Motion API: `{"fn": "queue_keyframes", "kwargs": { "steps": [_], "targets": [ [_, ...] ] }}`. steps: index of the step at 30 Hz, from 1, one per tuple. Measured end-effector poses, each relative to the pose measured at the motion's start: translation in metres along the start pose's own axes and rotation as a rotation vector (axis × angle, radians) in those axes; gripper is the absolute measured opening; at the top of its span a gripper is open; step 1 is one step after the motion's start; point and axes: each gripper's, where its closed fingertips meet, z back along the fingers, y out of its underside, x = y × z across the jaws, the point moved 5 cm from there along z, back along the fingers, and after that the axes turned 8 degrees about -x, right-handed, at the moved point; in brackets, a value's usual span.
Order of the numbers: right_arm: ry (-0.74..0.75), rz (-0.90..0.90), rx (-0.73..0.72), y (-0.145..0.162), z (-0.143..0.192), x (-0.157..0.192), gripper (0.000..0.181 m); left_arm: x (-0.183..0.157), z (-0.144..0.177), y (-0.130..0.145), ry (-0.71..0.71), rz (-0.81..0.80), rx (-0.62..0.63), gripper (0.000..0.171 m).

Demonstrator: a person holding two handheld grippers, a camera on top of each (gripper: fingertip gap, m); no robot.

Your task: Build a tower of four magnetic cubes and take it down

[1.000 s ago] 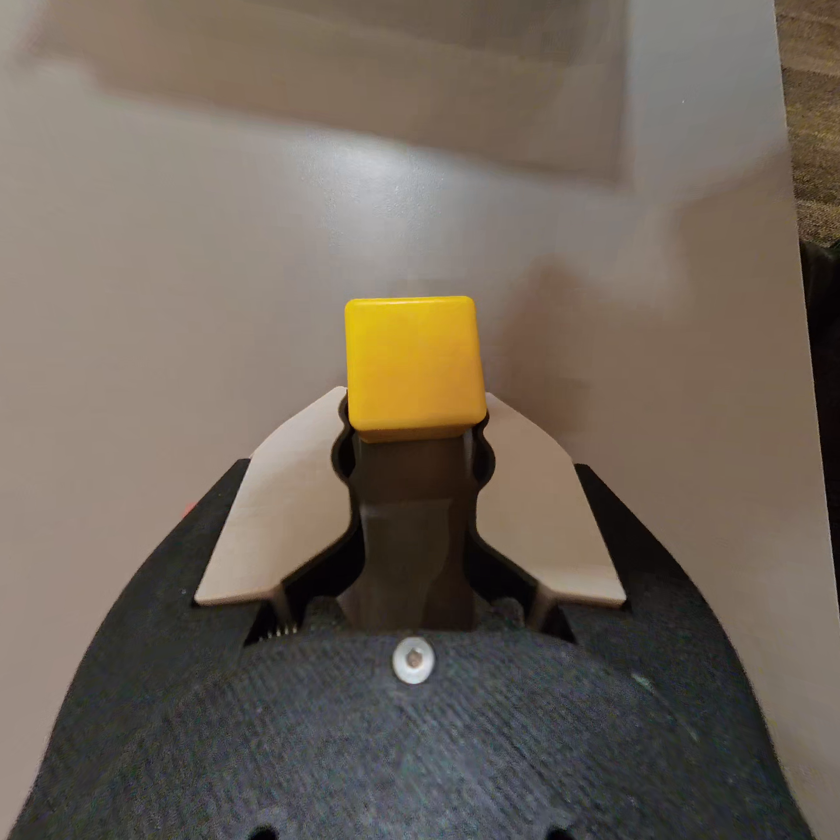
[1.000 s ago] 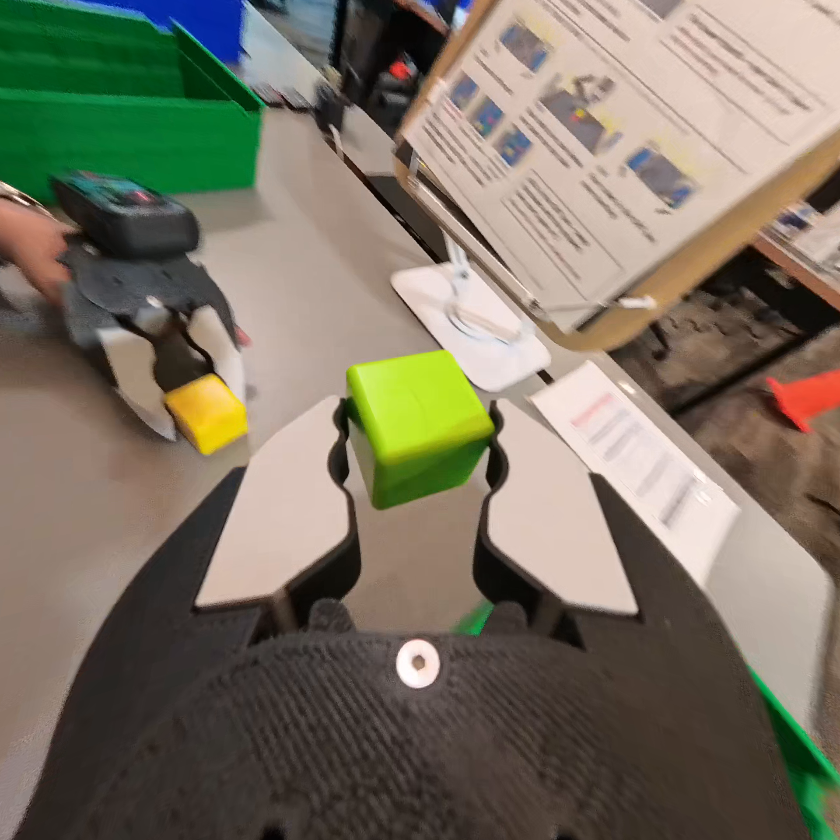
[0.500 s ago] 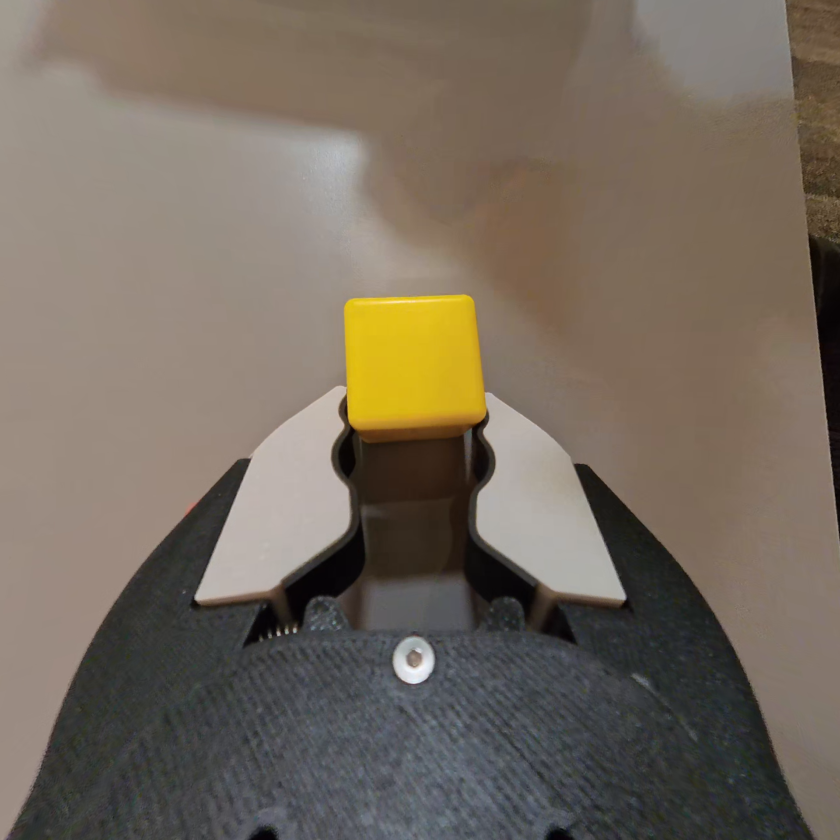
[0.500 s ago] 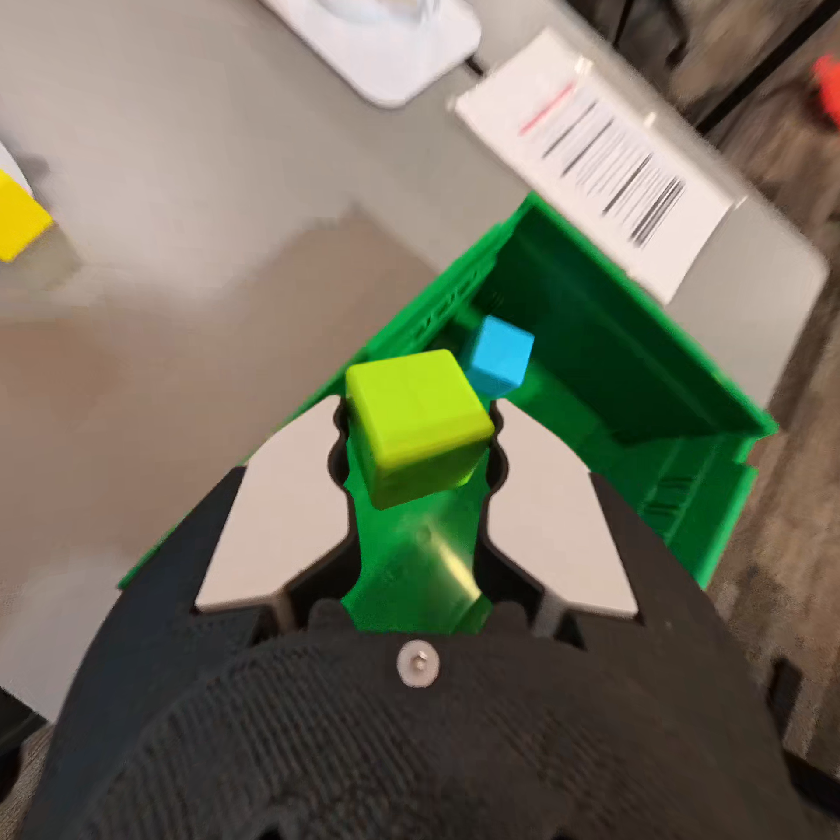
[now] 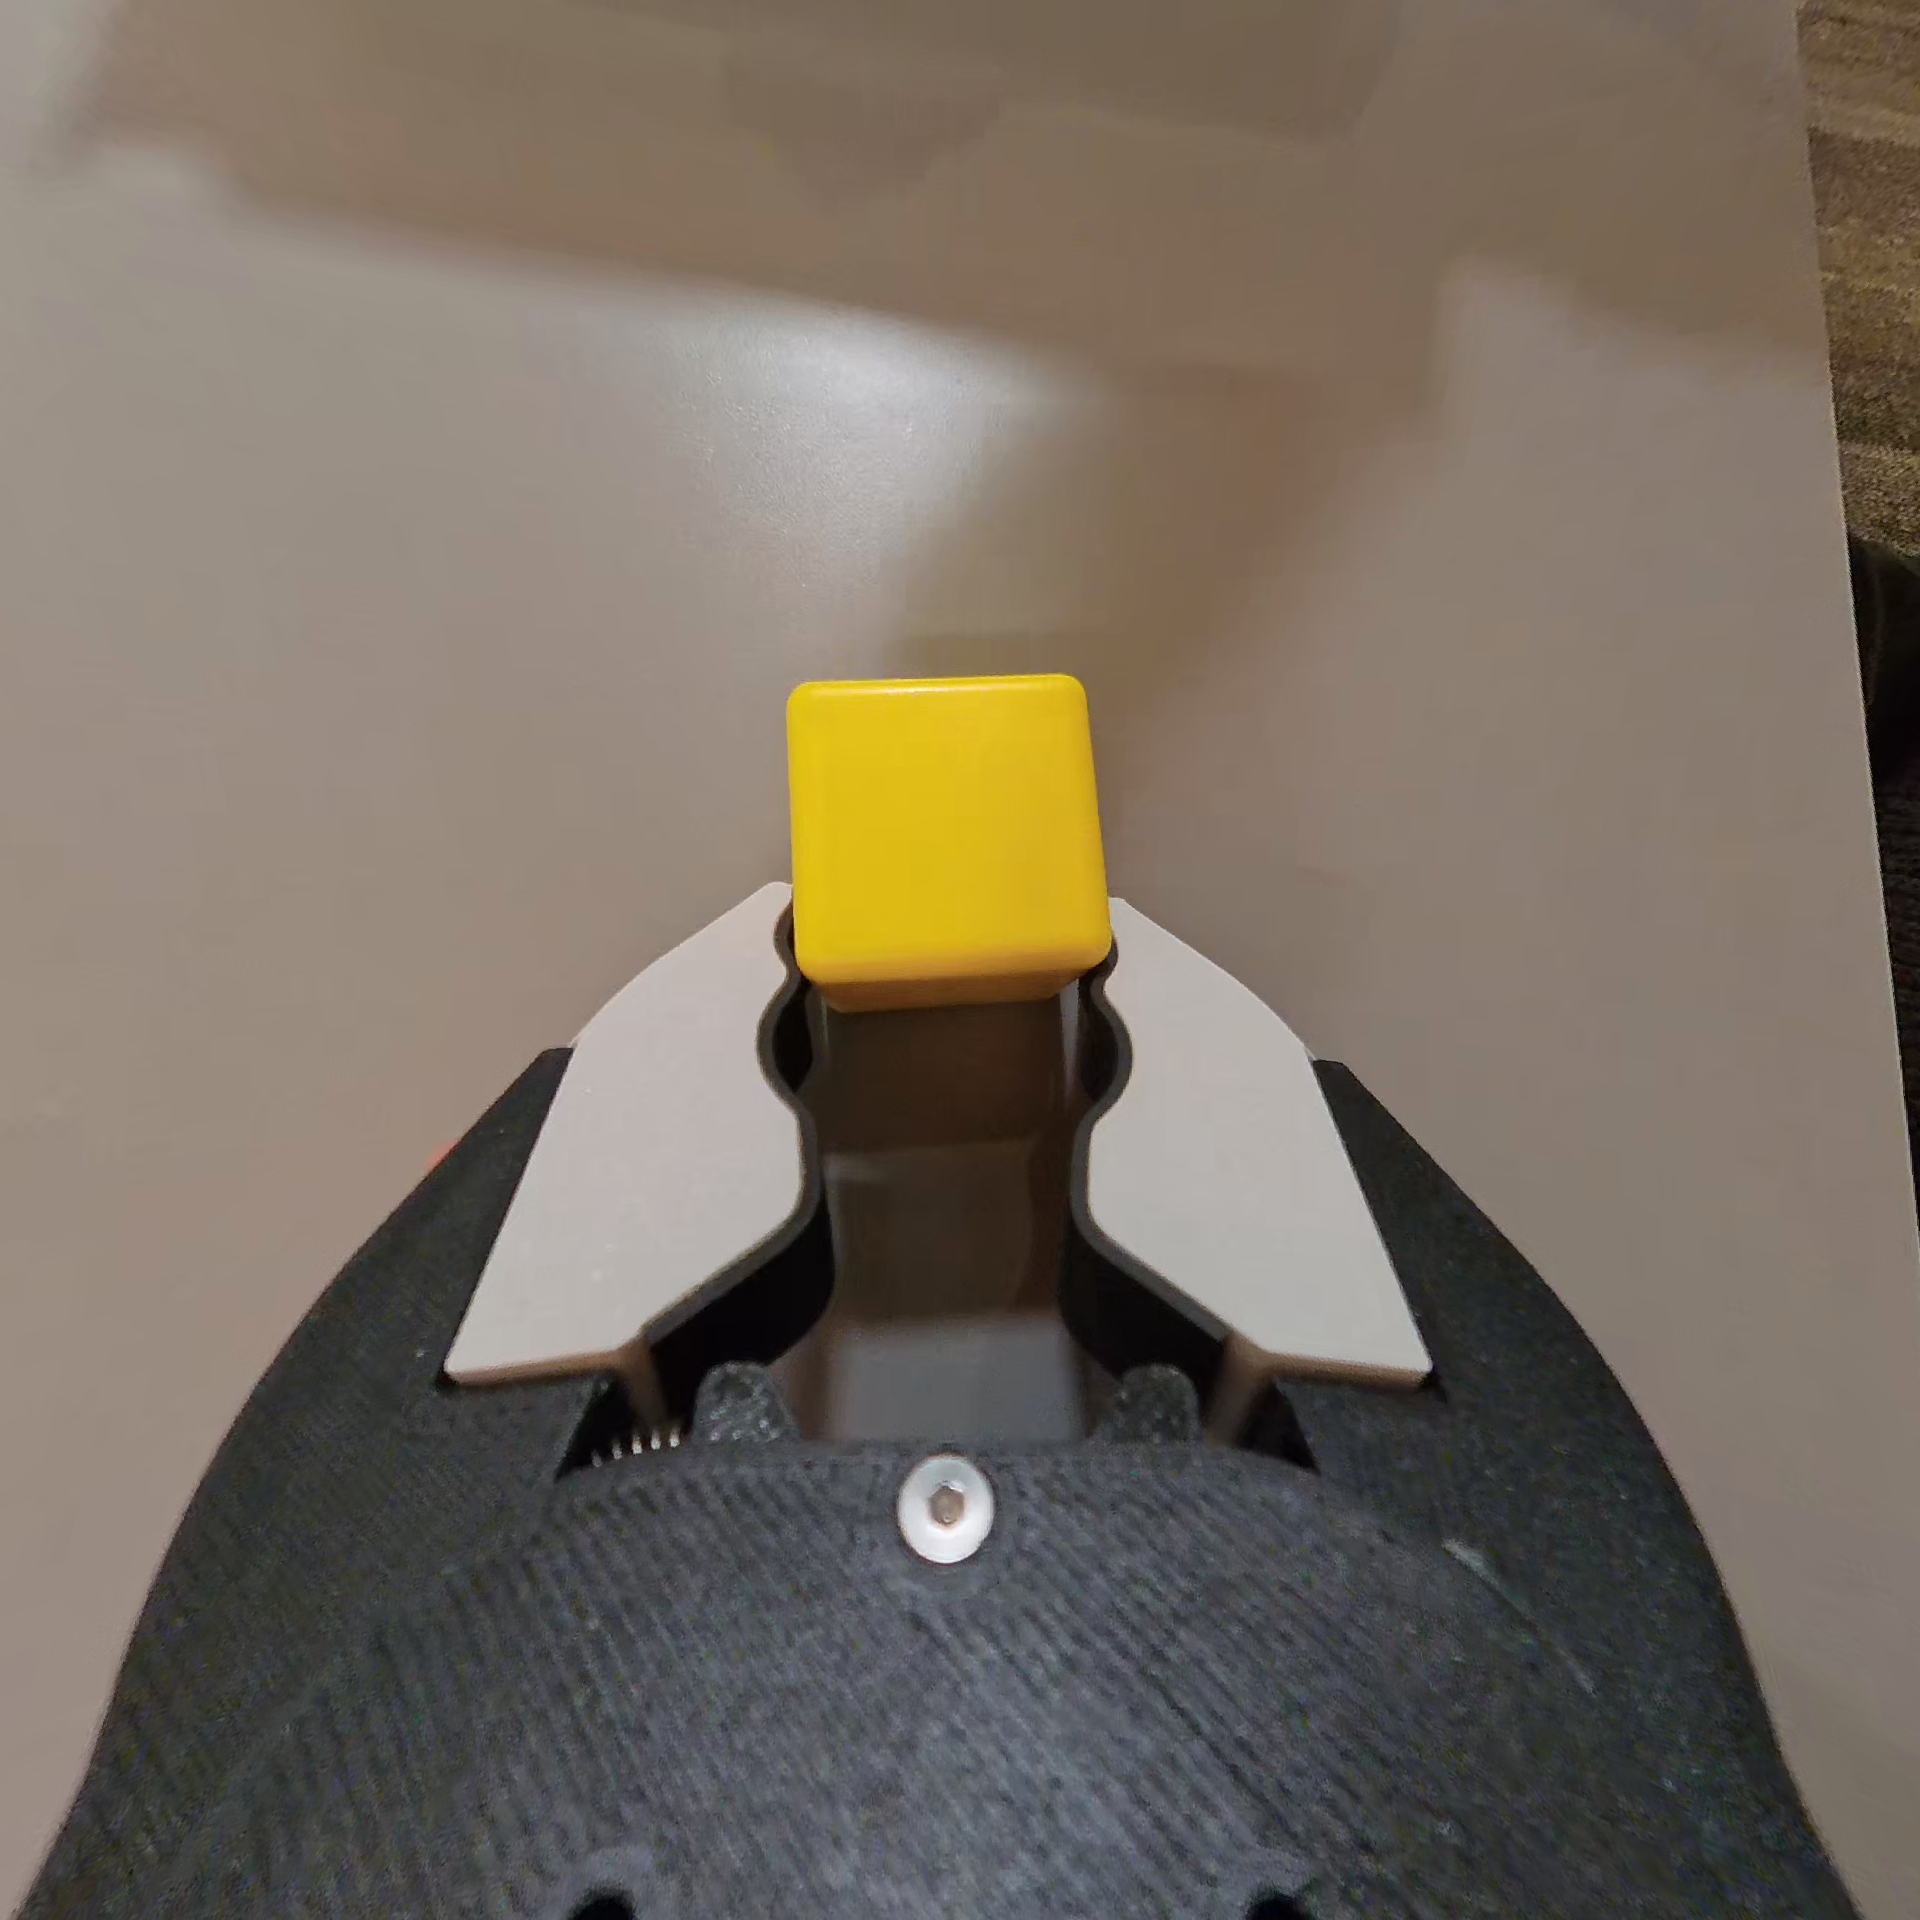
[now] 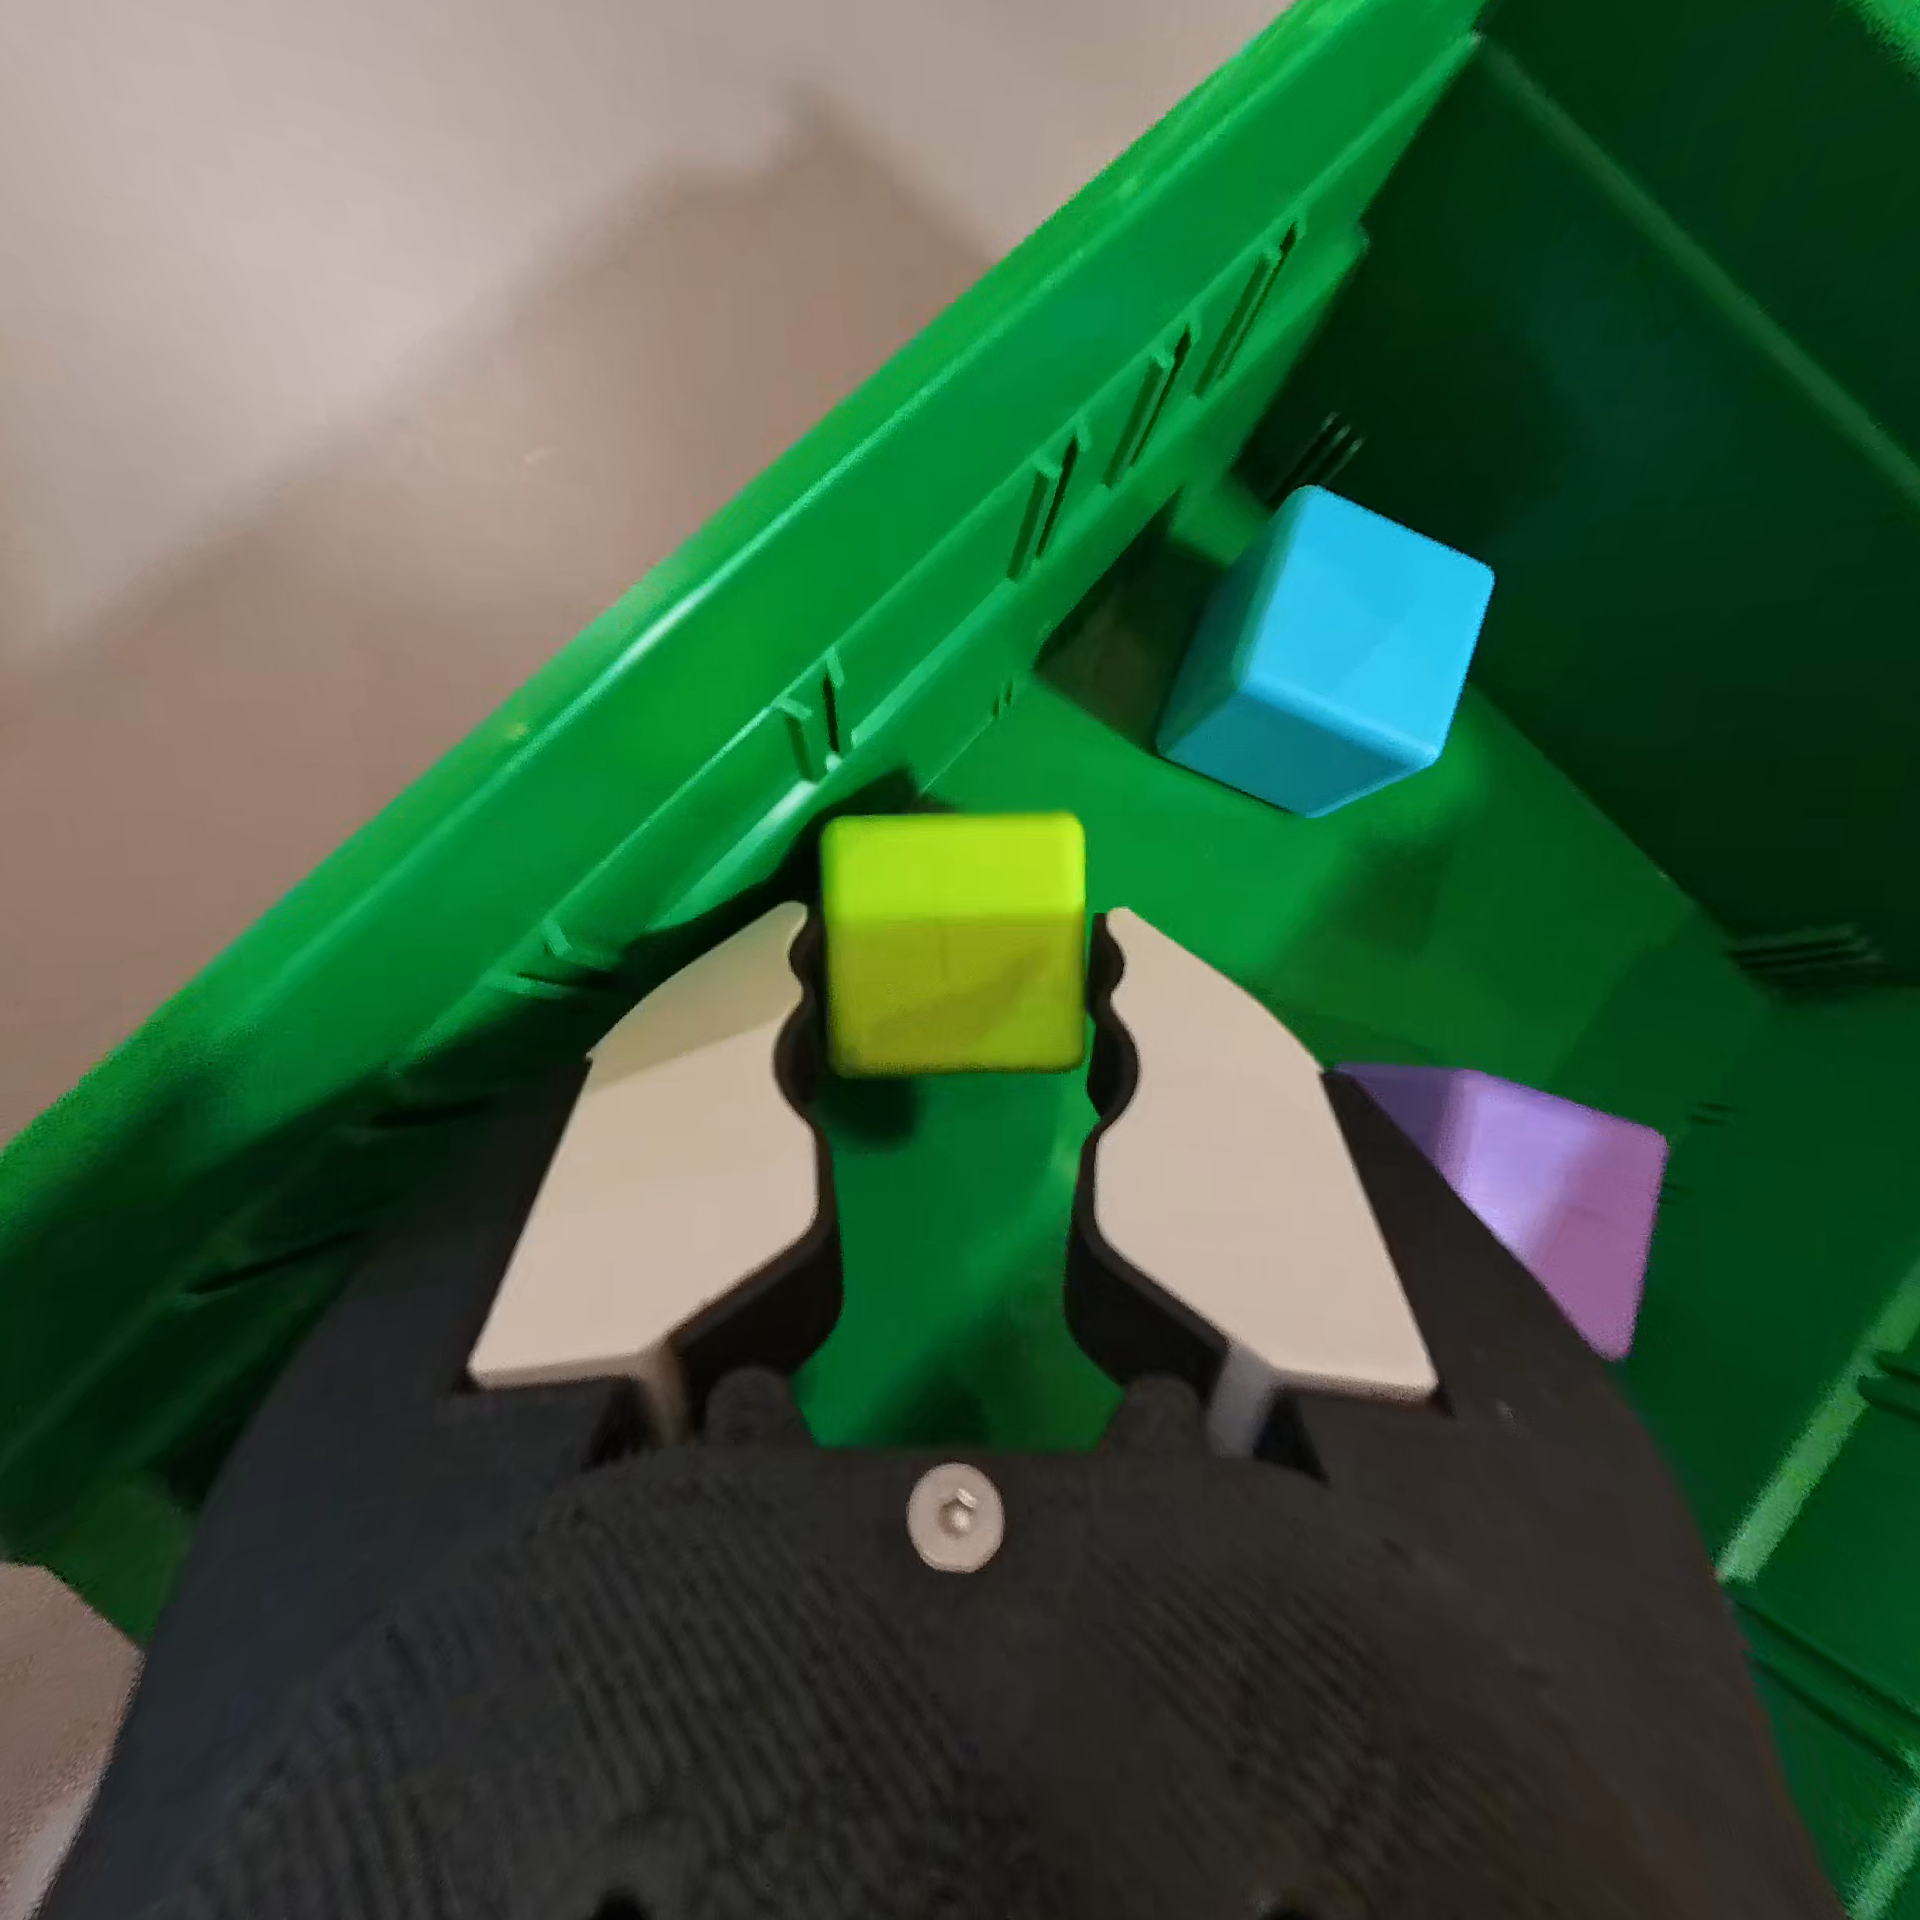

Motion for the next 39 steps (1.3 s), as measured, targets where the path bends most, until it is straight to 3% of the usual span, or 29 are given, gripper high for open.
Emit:
{"fn": "queue_keyframes", "kwargs": {
  "steps": [7,12,17,22,25,29,34,39],
  "targets": [
    [0.035,-0.014,-0.058,-0.010,0.017,-0.008,0.060,0.000,0.000,0.000,0.001,0.001,0.000,0.050],
    [0.076,0.041,-0.201,-0.055,0.052,-0.001,0.062,0.000,0.000,0.000,0.000,0.001,0.000,0.050],
    [-0.056,0.143,-0.455,-0.126,0.074,0.056,0.070,0.000,0.000,0.000,0.012,0.008,-0.003,0.051],
    [-0.278,0.276,-0.542,-0.167,0.049,0.145,0.073,0.001,0.002,0.001,0.016,0.022,-0.008,0.053],
    [-0.336,0.361,-0.492,-0.169,0.014,0.192,0.059,0.007,0.006,0.004,-0.004,0.034,-0.008,0.057],
    [-0.409,0.372,-0.458,-0.155,-0.030,0.232,0.065,0.016,0.014,0.008,-0.024,0.061,-0.014,0.066],
    [-0.435,0.288,-0.297,-0.123,-0.076,0.234,0.084,0.016,0.016,0.010,-0.008,0.074,-0.018,0.067],
    [-0.452,0.241,-0.283,-0.108,-0.090,0.226,0.070,0.016,0.016,0.010,-0.002,0.076,-0.019,0.067]
  ]
}}
